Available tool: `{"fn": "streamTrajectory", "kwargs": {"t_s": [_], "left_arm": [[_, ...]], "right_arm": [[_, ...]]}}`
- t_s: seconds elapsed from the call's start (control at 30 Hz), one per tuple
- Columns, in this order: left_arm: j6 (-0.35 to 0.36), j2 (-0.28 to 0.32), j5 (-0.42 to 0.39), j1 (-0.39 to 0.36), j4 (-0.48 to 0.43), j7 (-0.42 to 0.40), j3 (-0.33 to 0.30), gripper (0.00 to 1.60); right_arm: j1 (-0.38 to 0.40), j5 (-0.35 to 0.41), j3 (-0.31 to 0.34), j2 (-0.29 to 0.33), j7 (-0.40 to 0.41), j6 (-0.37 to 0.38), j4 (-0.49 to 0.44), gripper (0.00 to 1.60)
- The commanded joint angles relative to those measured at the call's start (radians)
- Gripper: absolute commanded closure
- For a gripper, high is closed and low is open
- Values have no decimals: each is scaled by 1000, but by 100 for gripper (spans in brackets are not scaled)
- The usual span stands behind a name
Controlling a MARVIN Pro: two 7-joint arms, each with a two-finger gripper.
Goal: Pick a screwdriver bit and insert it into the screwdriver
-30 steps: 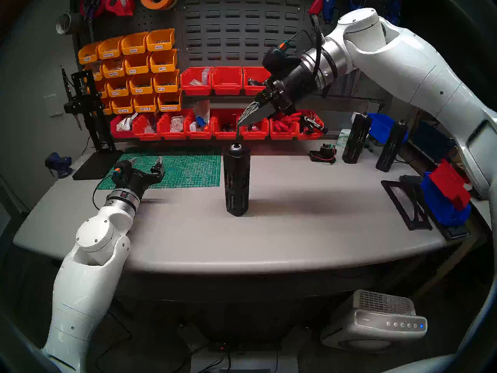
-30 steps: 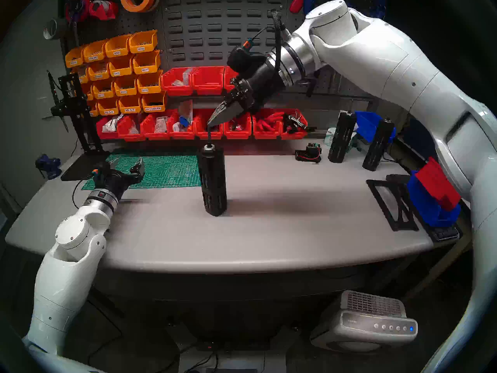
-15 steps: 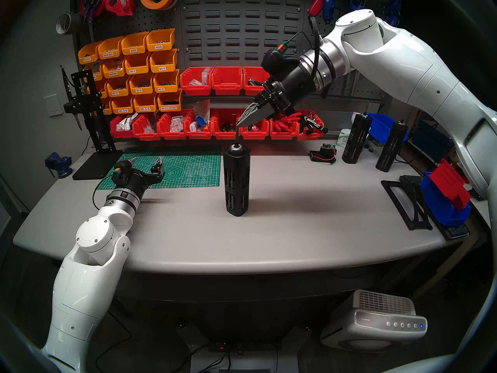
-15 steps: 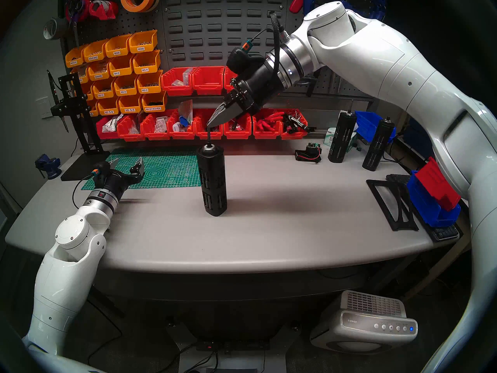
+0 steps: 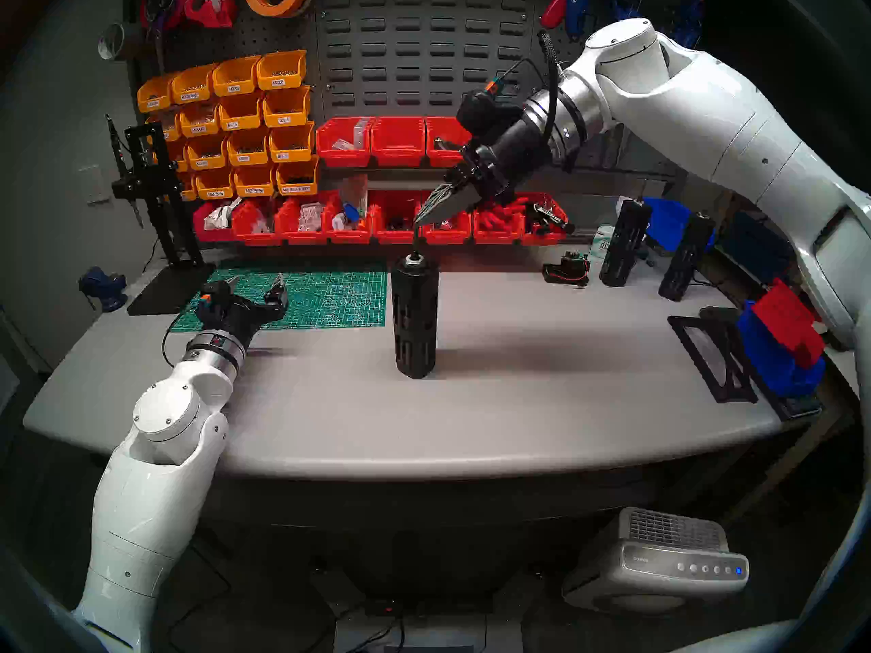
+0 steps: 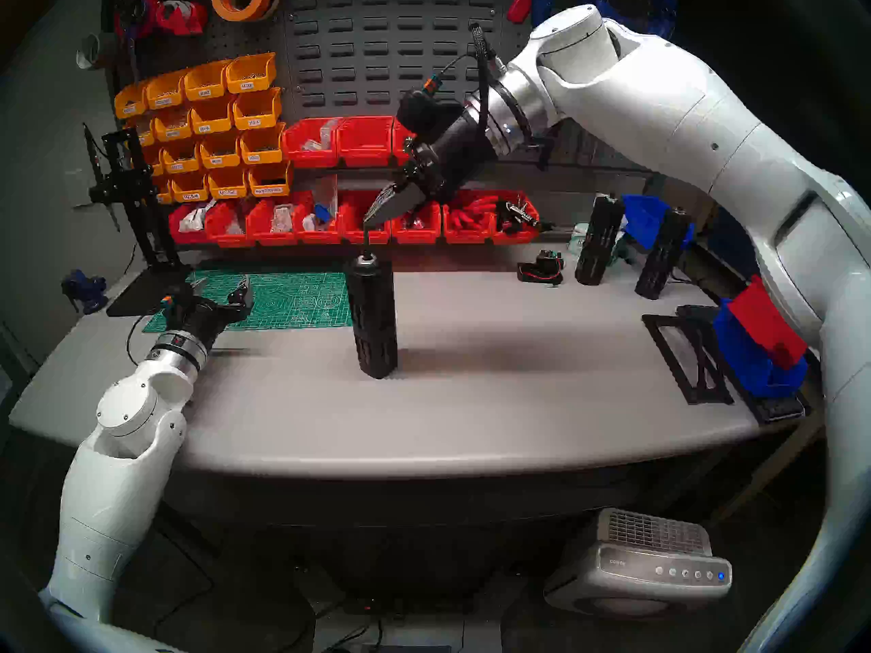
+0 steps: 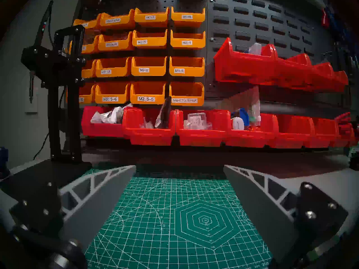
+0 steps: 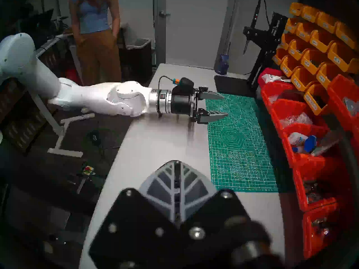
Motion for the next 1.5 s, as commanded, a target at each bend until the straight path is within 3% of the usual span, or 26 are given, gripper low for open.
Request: {"fn": "streamTrajectory", "kwargs": {"t_s": [0.0, 0.87, 1.47], "left_arm": [[-19, 0, -1, -24, -29, -1, -10, 0], [-19, 0, 0, -24, -29, -1, -10, 0], [-19, 0, 0, -24, -29, -1, -10, 0]], "right_arm": [[36, 6, 16, 4, 27, 5, -5, 160], [38, 8, 15, 52, -8, 26, -66, 160], [11, 54, 30, 35, -43, 38, -51, 160]]}}
